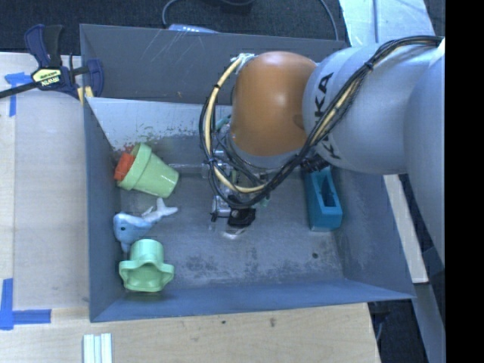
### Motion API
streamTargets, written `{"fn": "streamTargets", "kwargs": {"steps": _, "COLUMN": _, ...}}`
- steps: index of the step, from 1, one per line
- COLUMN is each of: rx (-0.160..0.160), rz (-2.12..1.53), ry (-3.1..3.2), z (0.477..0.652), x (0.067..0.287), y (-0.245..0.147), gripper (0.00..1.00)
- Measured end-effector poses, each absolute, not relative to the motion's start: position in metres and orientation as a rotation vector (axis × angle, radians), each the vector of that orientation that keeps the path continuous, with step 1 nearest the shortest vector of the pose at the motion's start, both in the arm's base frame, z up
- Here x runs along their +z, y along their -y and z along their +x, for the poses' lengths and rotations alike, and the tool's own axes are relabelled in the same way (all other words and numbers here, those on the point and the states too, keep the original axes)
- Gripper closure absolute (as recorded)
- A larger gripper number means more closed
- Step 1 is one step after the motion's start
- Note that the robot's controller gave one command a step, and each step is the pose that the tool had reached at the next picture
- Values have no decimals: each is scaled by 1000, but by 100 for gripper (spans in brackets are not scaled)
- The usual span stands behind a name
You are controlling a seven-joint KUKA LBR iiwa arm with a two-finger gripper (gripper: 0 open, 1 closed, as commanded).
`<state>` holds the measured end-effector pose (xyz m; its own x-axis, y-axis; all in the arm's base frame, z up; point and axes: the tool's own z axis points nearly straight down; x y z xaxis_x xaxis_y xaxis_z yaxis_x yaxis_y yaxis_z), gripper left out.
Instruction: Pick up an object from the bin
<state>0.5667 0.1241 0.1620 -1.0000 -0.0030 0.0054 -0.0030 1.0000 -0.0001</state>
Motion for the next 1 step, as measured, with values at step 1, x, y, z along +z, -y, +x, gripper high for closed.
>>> {"fn": "streamTargets", "kwargs": {"steps": 1, "rx": -2, "rz": 1, "ry": 3144, "z": 568, "x": 167, "y": -124, "gripper": 0}}
